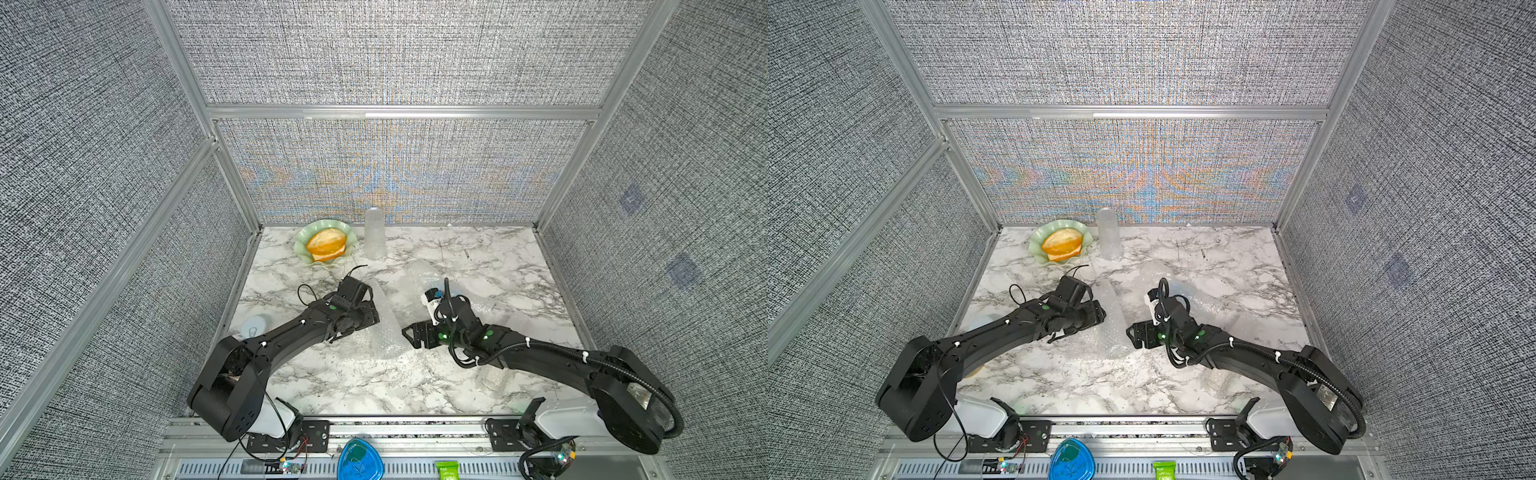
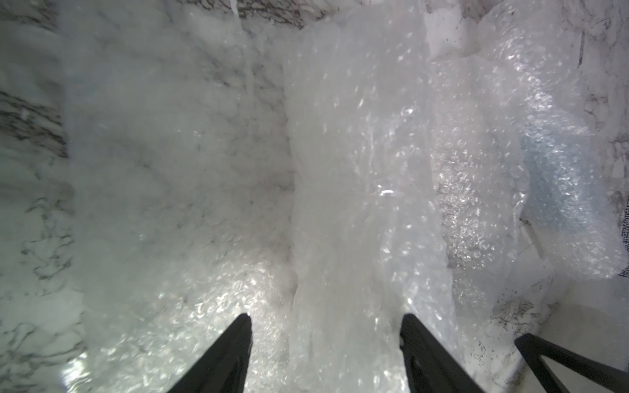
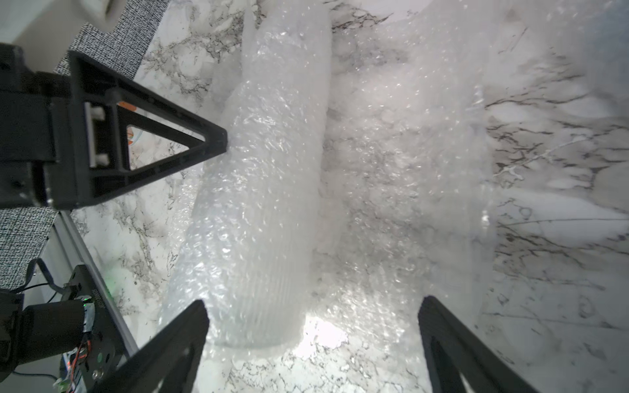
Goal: Unwrap the vase from the bubble wrap
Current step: Unwrap the bubble wrap.
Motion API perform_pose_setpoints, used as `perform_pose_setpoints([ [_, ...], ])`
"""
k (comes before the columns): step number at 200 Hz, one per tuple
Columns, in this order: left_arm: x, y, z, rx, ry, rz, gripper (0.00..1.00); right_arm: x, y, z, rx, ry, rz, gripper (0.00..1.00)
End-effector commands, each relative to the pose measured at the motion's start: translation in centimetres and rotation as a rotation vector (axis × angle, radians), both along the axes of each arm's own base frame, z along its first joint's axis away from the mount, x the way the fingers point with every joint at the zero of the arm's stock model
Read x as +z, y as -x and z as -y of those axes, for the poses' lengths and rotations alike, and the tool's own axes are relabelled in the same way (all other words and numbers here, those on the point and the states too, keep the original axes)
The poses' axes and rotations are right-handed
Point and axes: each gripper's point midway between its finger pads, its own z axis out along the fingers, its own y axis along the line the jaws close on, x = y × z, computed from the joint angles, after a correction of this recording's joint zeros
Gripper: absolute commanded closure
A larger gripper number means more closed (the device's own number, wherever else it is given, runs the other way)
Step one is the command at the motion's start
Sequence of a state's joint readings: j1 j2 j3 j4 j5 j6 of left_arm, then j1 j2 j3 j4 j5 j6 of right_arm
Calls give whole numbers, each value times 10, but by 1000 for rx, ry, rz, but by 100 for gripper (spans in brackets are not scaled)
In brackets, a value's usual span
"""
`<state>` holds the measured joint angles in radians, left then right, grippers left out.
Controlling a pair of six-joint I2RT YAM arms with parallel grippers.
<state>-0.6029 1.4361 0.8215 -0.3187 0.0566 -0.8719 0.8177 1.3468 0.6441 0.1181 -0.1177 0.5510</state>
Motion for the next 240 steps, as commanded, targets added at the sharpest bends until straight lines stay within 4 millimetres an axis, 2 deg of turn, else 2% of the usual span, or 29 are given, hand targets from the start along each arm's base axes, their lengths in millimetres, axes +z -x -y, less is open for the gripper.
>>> perform_pose_setpoints([
  [1, -6, 9, -6, -1, -4, -38, 30, 13, -8, -8, -64, -65, 62, 6],
  [83, -12, 17, -13, -1, 25, -57, 31, 0, 3, -36, -169, -88, 152, 6],
  [147, -15, 20, -14, -18, 47, -62, 32, -6, 15, -62, -167, -150, 172, 6],
  [189, -15, 21, -15, -26, 48, -64, 32, -14, 20, -70, -173, -168, 177, 5],
  [240, -5, 18, -18, -28, 42, -40, 32, -31, 17, -74, -197, -170, 172, 6],
])
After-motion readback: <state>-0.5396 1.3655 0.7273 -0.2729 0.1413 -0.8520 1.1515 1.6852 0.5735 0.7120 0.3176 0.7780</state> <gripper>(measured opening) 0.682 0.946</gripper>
